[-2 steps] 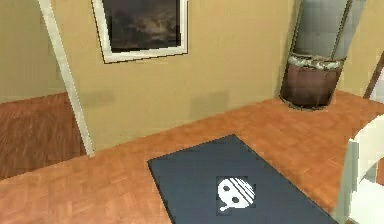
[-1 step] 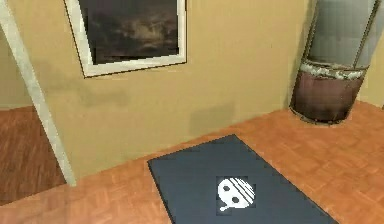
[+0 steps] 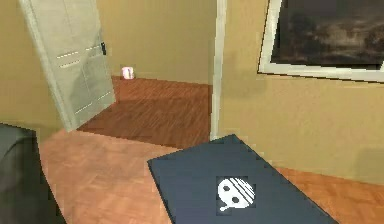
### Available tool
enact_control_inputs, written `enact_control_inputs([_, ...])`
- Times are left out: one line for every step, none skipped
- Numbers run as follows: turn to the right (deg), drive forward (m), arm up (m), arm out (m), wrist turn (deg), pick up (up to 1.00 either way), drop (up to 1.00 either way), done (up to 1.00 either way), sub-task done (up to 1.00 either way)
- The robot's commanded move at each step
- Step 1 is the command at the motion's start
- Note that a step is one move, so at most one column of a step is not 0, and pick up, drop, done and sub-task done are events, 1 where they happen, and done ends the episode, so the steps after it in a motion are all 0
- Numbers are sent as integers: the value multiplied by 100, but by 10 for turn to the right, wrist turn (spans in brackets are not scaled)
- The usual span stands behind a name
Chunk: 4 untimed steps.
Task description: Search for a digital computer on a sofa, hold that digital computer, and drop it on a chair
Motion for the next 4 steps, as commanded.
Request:
enact_control_inputs([-450,0,0,0,0,0,0,0,0])
enact_control_inputs([-90,0,0,0,0,0,0,0,0])
enact_control_inputs([450,0,0,0,0,0,0,0,0])
enact_control_inputs([450,0,0,0,0,0,0,0,0])
